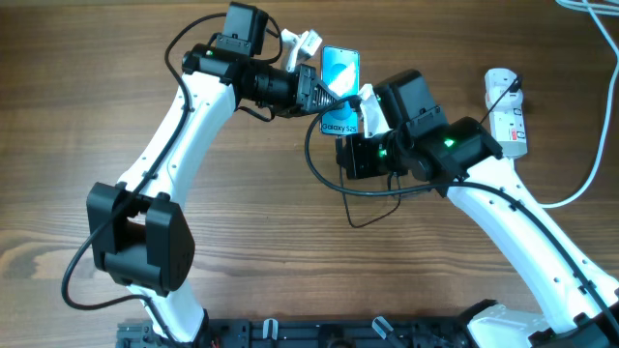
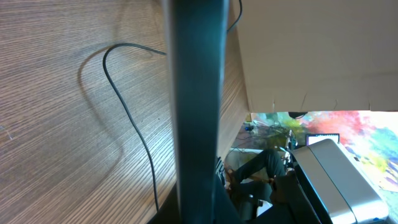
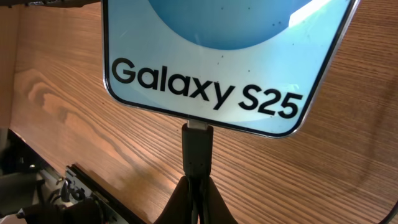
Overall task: Plug charger to phone and switch on socket
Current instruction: 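Lower the plugged-in phone with both grippers and lay it flat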
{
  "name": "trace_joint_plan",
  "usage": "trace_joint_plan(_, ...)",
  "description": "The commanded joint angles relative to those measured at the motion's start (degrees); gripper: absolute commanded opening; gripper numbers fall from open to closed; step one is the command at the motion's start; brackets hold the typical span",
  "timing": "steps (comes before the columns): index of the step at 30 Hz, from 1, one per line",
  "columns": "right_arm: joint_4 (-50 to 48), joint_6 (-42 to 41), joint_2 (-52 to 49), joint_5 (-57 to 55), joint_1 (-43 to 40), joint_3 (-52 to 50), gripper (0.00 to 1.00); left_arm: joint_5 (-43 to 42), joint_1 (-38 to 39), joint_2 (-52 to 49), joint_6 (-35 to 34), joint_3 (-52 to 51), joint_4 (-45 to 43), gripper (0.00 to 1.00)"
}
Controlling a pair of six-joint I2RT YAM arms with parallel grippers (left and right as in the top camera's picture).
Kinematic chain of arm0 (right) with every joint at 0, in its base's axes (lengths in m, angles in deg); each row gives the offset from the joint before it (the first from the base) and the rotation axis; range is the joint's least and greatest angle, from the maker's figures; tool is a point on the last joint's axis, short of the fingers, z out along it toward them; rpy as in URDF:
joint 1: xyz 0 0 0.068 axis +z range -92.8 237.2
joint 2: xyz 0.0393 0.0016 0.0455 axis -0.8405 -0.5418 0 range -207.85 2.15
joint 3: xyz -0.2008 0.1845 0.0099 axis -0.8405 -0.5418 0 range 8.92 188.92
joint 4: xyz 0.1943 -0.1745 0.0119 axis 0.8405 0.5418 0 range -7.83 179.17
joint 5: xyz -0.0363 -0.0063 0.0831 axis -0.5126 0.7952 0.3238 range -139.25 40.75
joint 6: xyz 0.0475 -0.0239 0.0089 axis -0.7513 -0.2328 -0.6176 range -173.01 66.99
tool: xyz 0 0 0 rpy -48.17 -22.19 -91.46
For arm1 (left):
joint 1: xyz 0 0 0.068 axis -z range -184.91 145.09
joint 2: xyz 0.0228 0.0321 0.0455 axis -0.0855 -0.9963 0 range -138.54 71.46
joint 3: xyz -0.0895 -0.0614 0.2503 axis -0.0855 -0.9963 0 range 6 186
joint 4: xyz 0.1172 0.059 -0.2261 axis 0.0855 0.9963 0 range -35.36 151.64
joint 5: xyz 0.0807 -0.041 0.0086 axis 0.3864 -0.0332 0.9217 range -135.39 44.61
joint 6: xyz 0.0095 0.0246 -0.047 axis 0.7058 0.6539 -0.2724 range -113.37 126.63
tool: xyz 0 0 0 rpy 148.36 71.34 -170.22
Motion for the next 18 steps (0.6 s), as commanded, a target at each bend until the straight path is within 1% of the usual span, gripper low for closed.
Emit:
trace_joint_plan(1,-2.93,-2.08,-0.37,-2.89,-0.68,2.32,0.04,-2.27,0.44,1.51,0.33,0.44,1.01,0.04)
trace_joint_plan(8,-3.91,-5.18,-0.37,-1.6,-0.68,2.32,0.04,-2.27,0.44,1.51,0.31,0.44,1.05,0.04)
trace_joint_plan(12,-5.57,-5.09,-0.37,-2.21,-0.68,2.32,0.04,-2.27,0.44,1.51,0.31,0.44,1.57,0.04)
trace_joint_plan(14,-6.1,-4.96,-0.37,-4.35,-0.7,2.32,0.05,-2.27,0.44,1.51,0.33,0.44,2.14,0.04)
trace_joint_plan(15,-6.12,-4.55,-0.37,-5.31,-0.68,2.32,0.04,-2.27,0.44,1.51,0.33,0.44,2.25,0.04)
trace_joint_plan(16,-6.6,-1.86,-0.37,-5.27,-0.68,2.32,0.04,-2.27,0.44,1.51,0.33,0.44,2.49,0.04)
trace_joint_plan(18,-6.8,-2.01,-0.37,-5.7,-0.68,2.32,0.05,-2.29,0.44,1.51,0.33,0.44,2.58,0.04)
